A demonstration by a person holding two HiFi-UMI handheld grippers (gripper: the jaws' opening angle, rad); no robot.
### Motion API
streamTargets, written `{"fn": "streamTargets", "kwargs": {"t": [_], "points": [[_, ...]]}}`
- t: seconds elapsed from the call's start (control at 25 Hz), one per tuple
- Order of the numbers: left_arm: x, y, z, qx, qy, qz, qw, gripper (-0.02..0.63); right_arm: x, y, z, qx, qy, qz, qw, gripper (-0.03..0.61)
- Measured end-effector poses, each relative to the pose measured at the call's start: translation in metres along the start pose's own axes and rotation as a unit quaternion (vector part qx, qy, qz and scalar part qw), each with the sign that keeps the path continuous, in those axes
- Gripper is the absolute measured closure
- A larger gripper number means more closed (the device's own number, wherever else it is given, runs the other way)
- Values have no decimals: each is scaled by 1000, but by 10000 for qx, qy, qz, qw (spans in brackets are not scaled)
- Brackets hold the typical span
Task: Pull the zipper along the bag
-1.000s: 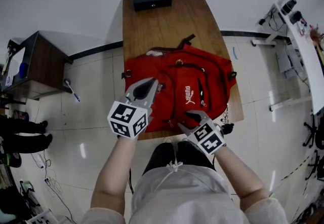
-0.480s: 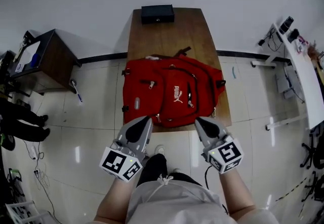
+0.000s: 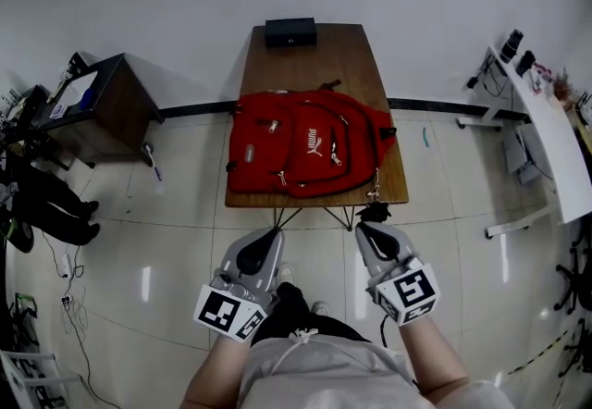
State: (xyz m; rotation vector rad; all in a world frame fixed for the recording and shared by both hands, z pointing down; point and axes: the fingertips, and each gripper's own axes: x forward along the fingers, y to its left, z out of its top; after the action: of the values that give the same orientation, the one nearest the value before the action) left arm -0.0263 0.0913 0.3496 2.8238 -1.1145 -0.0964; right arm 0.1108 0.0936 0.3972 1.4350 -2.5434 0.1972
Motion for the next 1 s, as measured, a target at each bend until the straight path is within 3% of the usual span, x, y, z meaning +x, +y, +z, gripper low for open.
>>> {"fn": "streamTargets", "kwargs": {"t": [0.12, 0.2, 0.48, 0.72, 1.0], "points": [[-15, -26, 11, 677, -120, -149, 9975, 607, -20, 14, 11, -223, -270, -111, 9993, 574], [-21, -37, 13, 841, -110, -228, 9961, 607, -29, 23, 18, -359, -398, -118, 9985, 574], [-32, -41, 11, 781, -87, -288, 9965, 607, -37, 59, 34, -818, -822, 111, 9932, 574], [-39, -32, 11, 569, -95, -232, 9981, 607, -36, 73, 43, -822, -960, 133, 9919, 574], [-39, -31, 8, 605, -83, -262, 9978, 607, -36, 72, 43, -855, -961, 103, 9916, 574]]}}
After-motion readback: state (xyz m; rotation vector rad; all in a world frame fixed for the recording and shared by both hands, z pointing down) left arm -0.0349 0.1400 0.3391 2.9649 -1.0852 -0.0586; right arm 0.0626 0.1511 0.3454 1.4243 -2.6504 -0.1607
